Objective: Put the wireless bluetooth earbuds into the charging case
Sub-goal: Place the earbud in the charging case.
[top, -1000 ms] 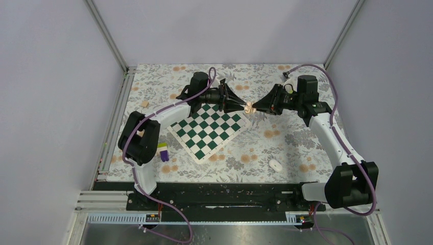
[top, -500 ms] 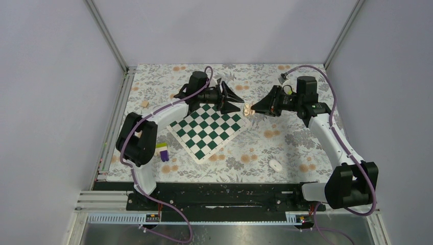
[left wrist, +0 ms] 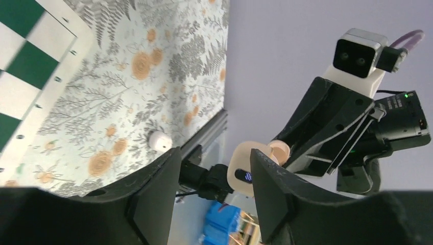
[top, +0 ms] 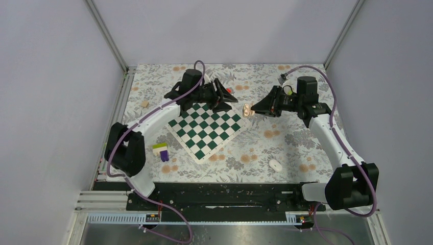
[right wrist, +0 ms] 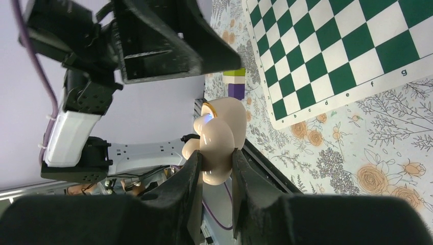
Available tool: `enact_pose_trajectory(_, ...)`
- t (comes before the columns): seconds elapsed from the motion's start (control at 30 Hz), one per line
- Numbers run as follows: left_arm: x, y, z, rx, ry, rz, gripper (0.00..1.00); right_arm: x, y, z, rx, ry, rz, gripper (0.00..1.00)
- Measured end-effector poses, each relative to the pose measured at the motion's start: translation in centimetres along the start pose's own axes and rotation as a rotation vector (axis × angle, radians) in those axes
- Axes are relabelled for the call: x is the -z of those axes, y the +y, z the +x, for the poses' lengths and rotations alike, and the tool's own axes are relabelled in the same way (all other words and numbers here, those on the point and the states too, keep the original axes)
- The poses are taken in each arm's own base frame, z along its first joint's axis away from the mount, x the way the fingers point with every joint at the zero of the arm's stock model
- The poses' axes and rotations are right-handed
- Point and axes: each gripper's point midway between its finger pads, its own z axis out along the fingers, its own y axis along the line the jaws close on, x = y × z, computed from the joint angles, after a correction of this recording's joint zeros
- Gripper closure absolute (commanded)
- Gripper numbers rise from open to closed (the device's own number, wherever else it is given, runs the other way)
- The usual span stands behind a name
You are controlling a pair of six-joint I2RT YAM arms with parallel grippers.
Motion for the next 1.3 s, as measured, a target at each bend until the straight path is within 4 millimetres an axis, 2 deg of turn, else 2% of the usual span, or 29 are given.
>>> enact_pose_trajectory(0.1,1.5,-0.6,-0.3,-0.111,-0.078,-0.031,0.47,0.0,-0.2,0.0,-0.020,-0.002,0.012,1.00)
enact_pose_trajectory(0.17,3.0,-2.1,-0.5,-0.230,-0.151,-0.027,0.41,0.0,-0.3,0.0,-0.043,-0.005,0.021,1.00)
enact_pose_trajectory(0.2,3.8,-3.1,-0.4,-0.300,-0.190,-0.019,0.34,0.0,-0.3,0.0,-0.051,-0.006,0.024,1.00)
enact_pose_trajectory(0.23,4.5,-4.1,-0.1,-0.364,-0.223,-0.010,0.21,0.0,-0.4,0.0,-0.061,-0.007,0.028,1.00)
enact_pose_trajectory(0.27,5.4,-5.2,0.4,-0.439,-0.254,0.006,0.13,0.0,-0.4,0.0,-0.067,-0.009,0.029,1.00)
enact_pose_trajectory(0.3,6.1,-6.4,1.4,-0.515,-0.276,0.030,0.10,0.0,-0.4,0.0,-0.074,-0.011,0.031,1.00)
enact_pose_trajectory(0.4,7.7,-9.2,4.2,-0.709,-0.303,0.107,0.10,-0.1,-0.5,-0.3,-0.093,-0.023,0.043,1.00)
enact_pose_trajectory(0.47,7.7,-10.0,5.2,-0.793,-0.298,0.132,0.12,-0.1,-0.5,-0.3,-0.104,-0.024,0.043,1.00)
enact_pose_trajectory(0.57,6.6,-9.3,5.6,-0.877,-0.275,0.115,0.15,-0.1,-0.4,-0.3,-0.122,-0.025,0.041,1.00)
enact_pose_trajectory(0.77,4.1,-6.2,5.4,-0.957,-0.204,0.040,0.16,-0.1,-0.2,-0.4,-0.136,-0.027,0.036,1.00)
enact_pose_trajectory(1.13,1.8,-3.3,5.2,-0.962,-0.131,-0.018,0.22,-0.1,-0.1,-0.4,-0.143,-0.027,0.034,1.00)
enact_pose_trajectory(1.3,1.5,-2.9,5.2,-0.958,-0.120,-0.025,0.23,-0.1,-0.1,-0.4,-0.141,-0.028,0.033,1.00)
